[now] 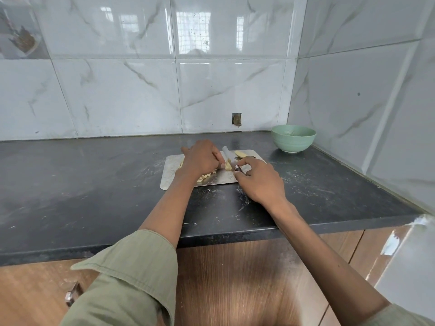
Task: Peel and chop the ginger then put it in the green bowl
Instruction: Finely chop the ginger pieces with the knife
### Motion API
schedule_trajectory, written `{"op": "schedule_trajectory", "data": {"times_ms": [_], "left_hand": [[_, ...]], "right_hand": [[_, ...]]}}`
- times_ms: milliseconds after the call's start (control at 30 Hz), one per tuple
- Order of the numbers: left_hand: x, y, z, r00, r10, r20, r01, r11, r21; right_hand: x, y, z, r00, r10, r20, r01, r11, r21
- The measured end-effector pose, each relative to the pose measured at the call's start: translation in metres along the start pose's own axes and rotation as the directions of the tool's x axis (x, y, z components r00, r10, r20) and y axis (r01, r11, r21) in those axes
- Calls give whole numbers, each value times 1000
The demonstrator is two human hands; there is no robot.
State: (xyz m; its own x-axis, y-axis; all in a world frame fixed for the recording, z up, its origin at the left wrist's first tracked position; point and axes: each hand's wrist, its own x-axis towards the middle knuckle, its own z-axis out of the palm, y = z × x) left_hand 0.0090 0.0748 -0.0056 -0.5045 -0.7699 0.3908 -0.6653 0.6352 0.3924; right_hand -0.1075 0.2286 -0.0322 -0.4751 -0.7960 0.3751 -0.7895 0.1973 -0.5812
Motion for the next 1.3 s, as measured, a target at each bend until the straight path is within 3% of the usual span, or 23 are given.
{"op": "schedule_trajectory", "data": {"times_ms": [200,367,533,1133,1300], "left_hand": [[3,-2,2,999,19,-30,-25,973,-229],[3,-1,3,999,-47,-7,39,899,-436],[3,2,3,996,-79,46,91,863,-496],[-1,9,-6,993,-103,55,116,838,-533],[-4,9,-6,993,-77,86,103,927,-362]], "right_hand": [[-1,-1,0,1000,-25,-13,25,999,48],[0,0,3,999,-37,-28,39,995,95],[0,2,3,999,-37,-31,40,995,95],[0,3,3,998,-58,-39,63,990,123],[10,5,1,993,-25,-118,43,988,150]]}}
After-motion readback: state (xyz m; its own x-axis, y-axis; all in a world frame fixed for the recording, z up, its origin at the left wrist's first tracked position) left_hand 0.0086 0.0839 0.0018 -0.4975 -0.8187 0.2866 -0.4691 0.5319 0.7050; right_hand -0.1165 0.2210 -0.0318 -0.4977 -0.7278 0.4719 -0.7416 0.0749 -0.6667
